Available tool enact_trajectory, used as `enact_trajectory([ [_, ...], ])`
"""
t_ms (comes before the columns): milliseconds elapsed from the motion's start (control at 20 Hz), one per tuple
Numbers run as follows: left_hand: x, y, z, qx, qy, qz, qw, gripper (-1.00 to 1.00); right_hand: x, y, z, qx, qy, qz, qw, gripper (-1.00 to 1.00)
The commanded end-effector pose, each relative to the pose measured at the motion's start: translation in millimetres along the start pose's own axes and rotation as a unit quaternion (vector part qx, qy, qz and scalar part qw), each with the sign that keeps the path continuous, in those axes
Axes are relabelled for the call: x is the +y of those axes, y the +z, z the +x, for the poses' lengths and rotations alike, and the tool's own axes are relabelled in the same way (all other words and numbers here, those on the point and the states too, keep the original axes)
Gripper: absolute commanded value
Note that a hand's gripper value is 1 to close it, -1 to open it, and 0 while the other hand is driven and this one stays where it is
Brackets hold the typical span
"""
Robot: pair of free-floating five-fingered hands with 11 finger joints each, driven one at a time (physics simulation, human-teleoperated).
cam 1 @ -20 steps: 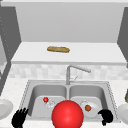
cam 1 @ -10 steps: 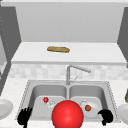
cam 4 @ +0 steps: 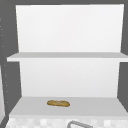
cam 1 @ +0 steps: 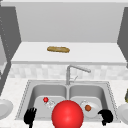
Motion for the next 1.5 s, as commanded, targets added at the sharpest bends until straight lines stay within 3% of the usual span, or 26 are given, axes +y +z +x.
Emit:
enact_trajectory([
  [0,-9,-12,-17,0.025,0.001,-0.009,0.9996,-1.0,0,0,0,0.0,0.0,0.0,1.0,0.0],
  [100,-9,-17,-26,0.026,0.0,-0.009,0.9996,-1.0,0,0,0,0.0,0.0,0.0,1.0,0.0],
  [250,-6,-13,-31,0.001,0.004,-0.002,1.0,-1.0,0,0,0,0.0,0.0,0.0,1.0,0.0],
  [400,-6,-11,-31,-0.004,0.003,-0.003,1.0,-1.0,0,0,0,0.0,0.0,0.0,1.0,0.0],
  [450,-7,-14,-28,0.001,0.001,-0.002,1.0,0.0,0,0,0,0.0,0.0,0.0,1.0,-1.0],
  [550,-6,-13,-29,-0.002,-0.004,-0.008,1.0,0.0,0,0,0,-0.004,-0.002,0.004,1.0,-1.0],
  [800,-7,-14,-29,0.001,-0.013,-0.003,0.9999,0.0,0,1,0,-0.013,0.002,0.005,0.9999,-1.0],
  [900,-7,-14,-29,0.002,-0.015,-0.002,0.9999,0.0,4,-24,20,0.003,0.003,0.032,0.9995,-1.0],
  [1050,-7,-14,-30,0.002,-0.018,-0.001,0.9998,0.0,6,-41,26,0.016,0.003,0.055,0.9983,-1.0],
  [1450,-7,-14,-30,0.004,-0.022,0.002,0.9997,0.0,9,-95,54,0.018,0.004,0.105,0.9943,-1.0],
])
